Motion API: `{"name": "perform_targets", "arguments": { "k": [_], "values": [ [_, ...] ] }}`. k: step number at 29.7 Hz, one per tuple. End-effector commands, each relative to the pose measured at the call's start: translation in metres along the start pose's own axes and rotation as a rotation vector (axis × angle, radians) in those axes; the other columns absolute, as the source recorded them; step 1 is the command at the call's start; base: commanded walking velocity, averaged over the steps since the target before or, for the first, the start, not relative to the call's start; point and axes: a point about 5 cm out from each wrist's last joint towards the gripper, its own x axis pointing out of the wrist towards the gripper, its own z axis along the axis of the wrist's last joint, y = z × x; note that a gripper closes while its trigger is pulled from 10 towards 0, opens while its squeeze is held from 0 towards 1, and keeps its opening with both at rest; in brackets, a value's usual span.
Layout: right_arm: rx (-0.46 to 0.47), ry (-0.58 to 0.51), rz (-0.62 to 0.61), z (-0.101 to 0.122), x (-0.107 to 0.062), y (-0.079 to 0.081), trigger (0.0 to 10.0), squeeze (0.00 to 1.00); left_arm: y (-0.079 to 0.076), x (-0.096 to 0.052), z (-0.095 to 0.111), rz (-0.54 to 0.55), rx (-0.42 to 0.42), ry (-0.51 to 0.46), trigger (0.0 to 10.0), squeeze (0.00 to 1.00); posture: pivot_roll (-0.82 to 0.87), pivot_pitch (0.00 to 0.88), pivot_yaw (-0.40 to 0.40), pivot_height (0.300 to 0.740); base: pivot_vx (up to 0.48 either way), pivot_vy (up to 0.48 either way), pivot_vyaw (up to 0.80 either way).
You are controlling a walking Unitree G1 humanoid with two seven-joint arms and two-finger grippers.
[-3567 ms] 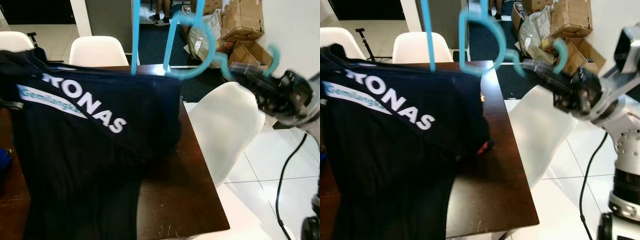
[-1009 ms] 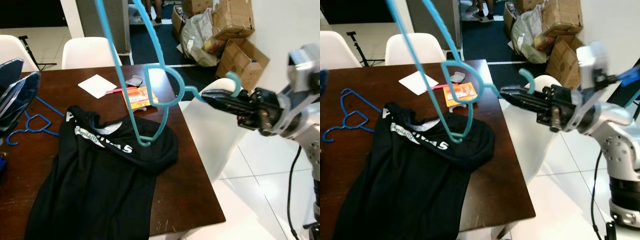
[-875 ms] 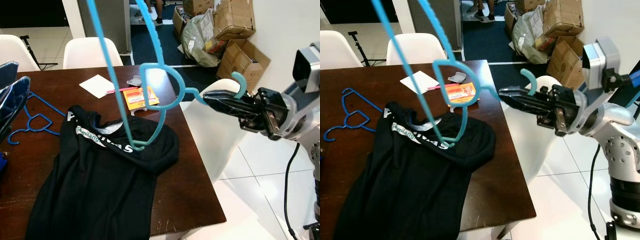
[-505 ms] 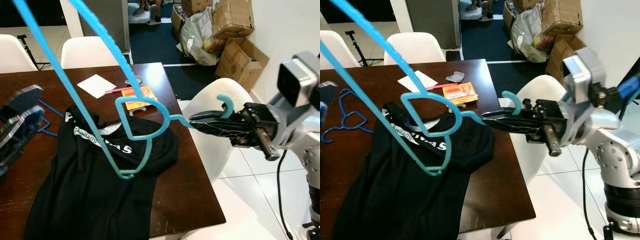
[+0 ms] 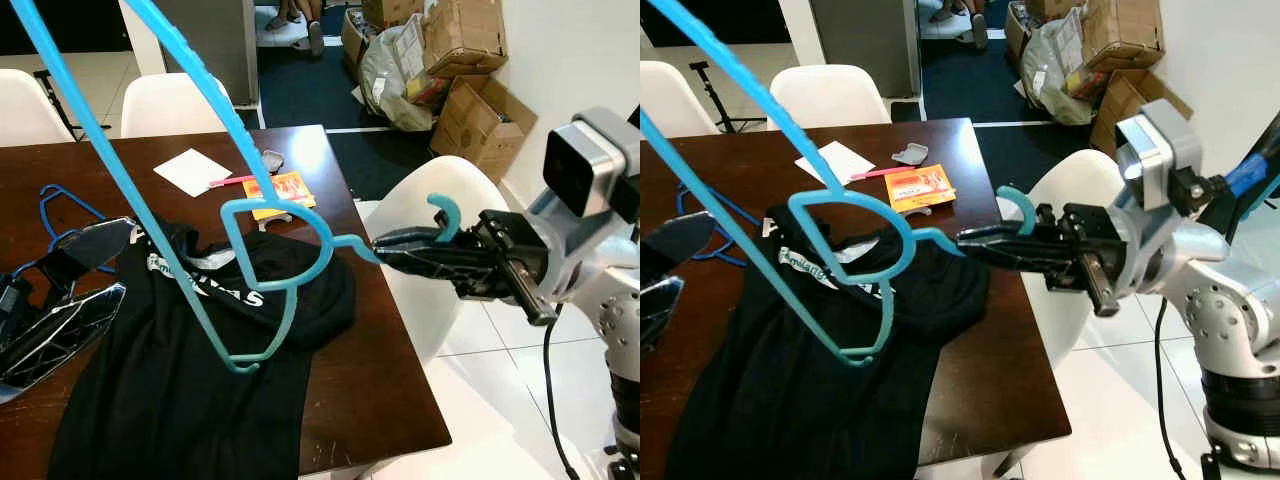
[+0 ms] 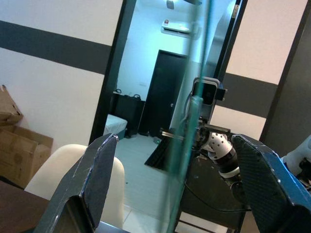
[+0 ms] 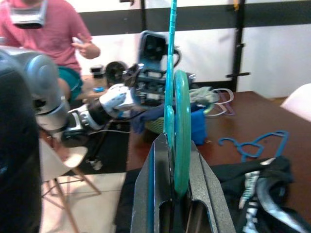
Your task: Hang hanger
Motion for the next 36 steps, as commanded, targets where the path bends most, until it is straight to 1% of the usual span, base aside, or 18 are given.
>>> {"name": "perform_targets", "arguments": {
  "k": [1,6,7,12,20,21,24,25,27,28,29,30,31,33,34,36],
  "values": [
    [0.025,0.004,0.072,-0.004,0.008,0.009,0.0,0.00,-0.003,0.007,-0.002,-0.030,0.010,0.039,2.0,0.00,0.01,0.136,-0.004,0.740,0.000,0.000,0.00],
    [0.036,0.001,0.087,-0.006,0.011,0.011,0.0,0.00,-0.003,0.009,-0.002,-0.034,0.012,0.041,2.0,0.00,0.01,0.136,-0.004,0.740,0.000,0.000,0.00],
    [0.038,-0.004,0.097,-0.006,0.013,0.012,0.0,0.00,-0.004,0.011,-0.003,-0.038,0.009,0.043,0.0,0.00,0.01,0.136,-0.004,0.740,0.000,0.000,0.00],
    [0.045,-0.013,0.117,-0.007,0.017,0.014,0.0,0.00,-0.006,0.015,-0.005,-0.062,-0.006,0.045,0.0,0.00,0.01,0.137,-0.004,0.740,0.000,0.000,0.00],
    [0.048,-0.006,0.094,-0.009,0.019,0.011,0.0,0.00,-0.006,0.016,-0.005,-0.063,-0.004,0.038,0.0,0.00,0.01,0.139,-0.004,0.740,0.000,0.000,0.00],
    [0.034,-0.012,0.058,-0.010,0.020,0.007,0.0,0.00,-0.006,0.016,-0.004,-0.058,0.001,0.034,0.0,0.00,0.01,0.140,-0.006,0.740,0.000,0.000,0.00],
    [0.022,-0.016,0.035,-0.010,0.021,0.004,0.0,0.00,-0.005,0.016,-0.004,-0.052,0.008,0.031,0.0,0.00,0.01,0.140,-0.008,0.740,0.000,0.000,0.00],
    [0.012,-0.018,0.018,-0.010,0.021,0.001,0.5,0.00,-0.005,0.016,-0.003,-0.045,0.017,0.027,0.0,0.00,0.01,0.140,-0.008,0.740,0.000,0.000,0.00],
    [0.005,-0.023,0.001,-0.011,0.021,0.000,0.4,0.00,-0.004,0.016,-0.001,-0.039,0.026,0.025,0.0,0.00,0.01,0.140,-0.009,0.740,0.000,0.000,0.00],
    [-0.004,-0.042,-0.041,-0.011,0.021,-0.004,6.8,0.00,-0.003,0.015,0.000,-0.033,0.033,0.019,0.0,0.00,0.01,0.142,-0.008,0.740,0.000,0.000,0.00],
    [-0.004,-0.042,-0.041,-0.011,0.021,-0.004,6.8,0.00,-0.003,0.015,0.000,-0.033,0.033,0.019,0.0,0.00,0.01,0.142,-0.008,0.740,0.000,0.000,0.00],
    [-0.002,-0.086,-0.104,-0.009,0.019,-0.011,10.0,1.00,-0.002,0.015,0.002,-0.024,0.045,0.013,0.0,0.00,0.01,0.141,-0.010,0.740,0.000,0.000,0.00],
    [-0.002,-0.086,-0.104,-0.009,0.019,-0.011,10.0,1.00,-0.002,0.015,0.002,-0.024,0.045,0.013,0.0,0.00,0.01,0.141,-0.010,0.740,0.000,0.000,0.00],
    [0.020,-0.173,-0.219,-0.007,0.015,-0.024,10.0,1.00,-0.001,0.015,0.006,-0.014,0.066,-0.007,0.0,0.00,0.00,0.144,-0.012,0.740,0.000,0.000,0.00],
    [0.047,-0.211,-0.261,-0.008,0.010,-0.029,10.0,1.00,0.000,0.016,0.008,-0.014,0.076,-0.018,0.0,0.00,0.00,0.144,-0.013,0.740,0.000,0.000,0.00],
    [0.047,-0.211,-0.261,-0.008,0.010,-0.029,10.0,1.00,0.000,0.016,0.008,-0.014,0.076,-0.018,0.0,0.00,0.00,0.144,-0.013,0.740,0.000,0.000,0.00]
  ]
}}
